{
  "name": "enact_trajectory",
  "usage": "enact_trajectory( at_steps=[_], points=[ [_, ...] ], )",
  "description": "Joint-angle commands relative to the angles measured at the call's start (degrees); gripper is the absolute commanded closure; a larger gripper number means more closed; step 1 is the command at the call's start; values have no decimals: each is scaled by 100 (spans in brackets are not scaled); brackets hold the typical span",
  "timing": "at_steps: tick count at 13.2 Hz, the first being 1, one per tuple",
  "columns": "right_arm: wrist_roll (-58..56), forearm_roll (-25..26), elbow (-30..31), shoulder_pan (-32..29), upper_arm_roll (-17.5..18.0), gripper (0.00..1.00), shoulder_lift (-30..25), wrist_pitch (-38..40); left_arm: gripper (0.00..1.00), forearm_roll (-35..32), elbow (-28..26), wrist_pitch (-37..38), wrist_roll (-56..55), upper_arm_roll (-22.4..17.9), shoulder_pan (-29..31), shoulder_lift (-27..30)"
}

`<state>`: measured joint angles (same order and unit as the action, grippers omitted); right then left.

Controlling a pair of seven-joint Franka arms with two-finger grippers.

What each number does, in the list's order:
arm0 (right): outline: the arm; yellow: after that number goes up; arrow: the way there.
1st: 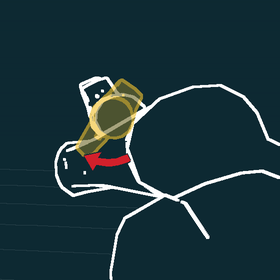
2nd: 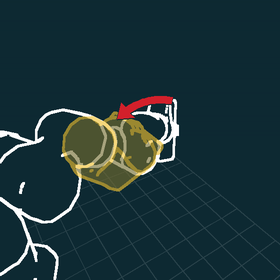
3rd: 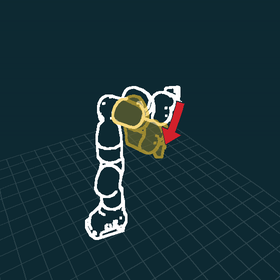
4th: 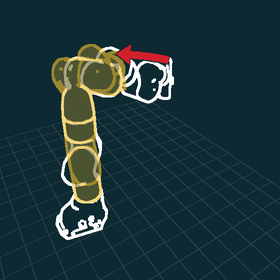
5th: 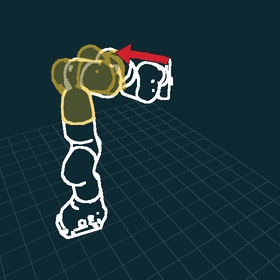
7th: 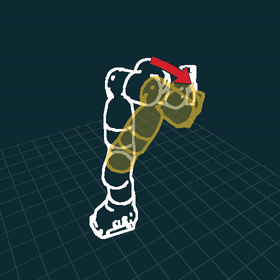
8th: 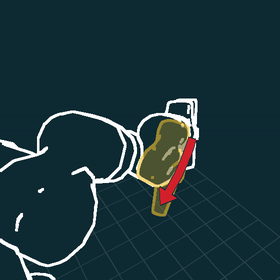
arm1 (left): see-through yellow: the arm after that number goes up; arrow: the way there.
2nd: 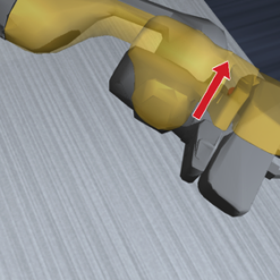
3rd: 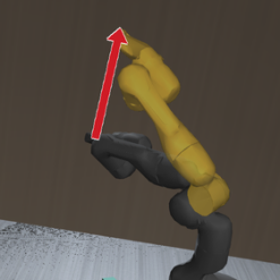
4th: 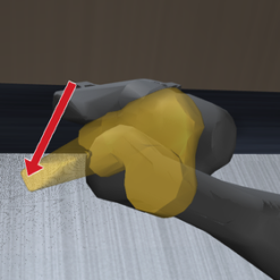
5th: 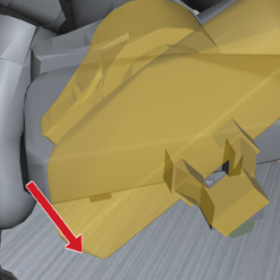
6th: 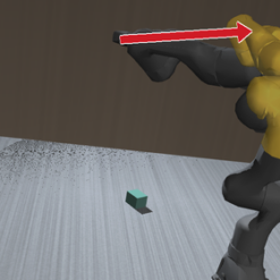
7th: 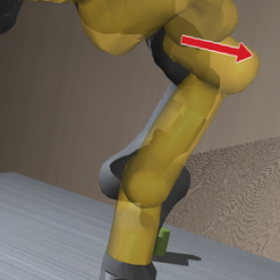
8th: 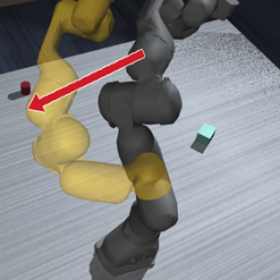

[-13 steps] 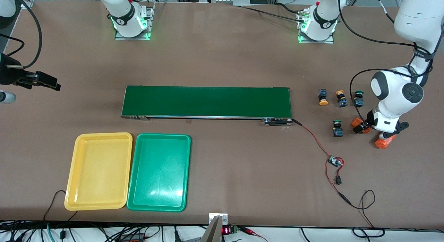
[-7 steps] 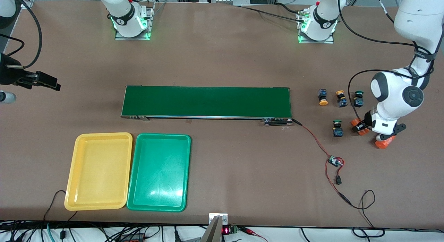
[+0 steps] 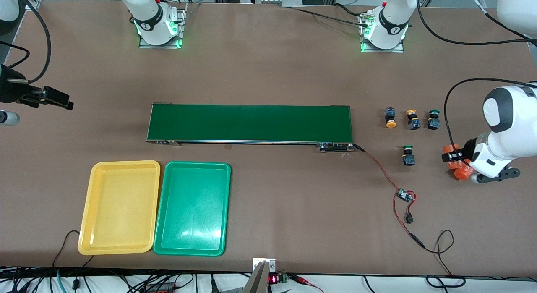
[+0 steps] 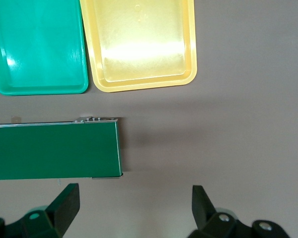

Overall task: Sort buttons by color to trays
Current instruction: 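Carry the orange cylinder with the left gripper over the conveyor belt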

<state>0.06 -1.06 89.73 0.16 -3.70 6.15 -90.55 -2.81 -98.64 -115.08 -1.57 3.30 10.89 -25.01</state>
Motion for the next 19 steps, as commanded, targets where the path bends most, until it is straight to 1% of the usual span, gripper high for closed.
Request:
enact_trajectory(
  at_steps=[1, 2, 3, 4, 6, 7, 8, 9, 12, 14, 16, 17, 19],
  points=[
    [-33, -70, -52, -24, 19, 0, 0, 55, 63, 8, 143, 1009, 691, 503, 10, 153],
    [-33, -70, -52, -24, 19, 0, 0, 55, 63, 8, 152, 1327, 963, 723, 18, 180],
    [-33, -70, -61, -24, 19, 0, 0, 55, 63, 26, 160, 1600, 1444, 977, 62, 180],
    [-33, -79, -61, -33, 19, 0, 8, 55, 65, 78, 160, 1768, 1971, 1171, 54, 172],
    [-33, -70, -61, -25, 19, 0, 17, 38, 68, 79, 108, 1909, 2912, 1593, 27, 119],
    [-24, -70, -61, -24, 19, 0, 17, 47, 73, 87, 82, 1919, 3552, 1760, 27, 93],
    [-32, -70, -61, -24, 19, 0, 17, 29, 75, 114, 81, 1849, 4516, 1936, -8, -29],
    [-33, -70, -61, -24, 19, 0, 17, 29, 77, 123, 81, 1779, 4873, 2181, -8, -65],
    [-33, -79, -61, -33, 19, 0, 17, 29, 79, 97, -208, 1288, 5552, 2762, 1, -57],
    [-33, -79, -61, -33, 19, 0, 17, 29, 80, 44, -681, 639, 5580, 3105, 1, -4],
    [-33, -70, -52, -42, 19, 0, 17, 29, 79, -61, -1104, -56, 5685, 3221, -16, -13],
    [-33, -79, -61, -42, 19, 0, 17, 38, 80, -71, -1192, -259, 5764, 3291, -156, -4],
    [-33, -70, -52, -42, 19, 0, 17, 47, 80, -184, -1237, -392, 5765, 3291, -437, -13]
  ],
)
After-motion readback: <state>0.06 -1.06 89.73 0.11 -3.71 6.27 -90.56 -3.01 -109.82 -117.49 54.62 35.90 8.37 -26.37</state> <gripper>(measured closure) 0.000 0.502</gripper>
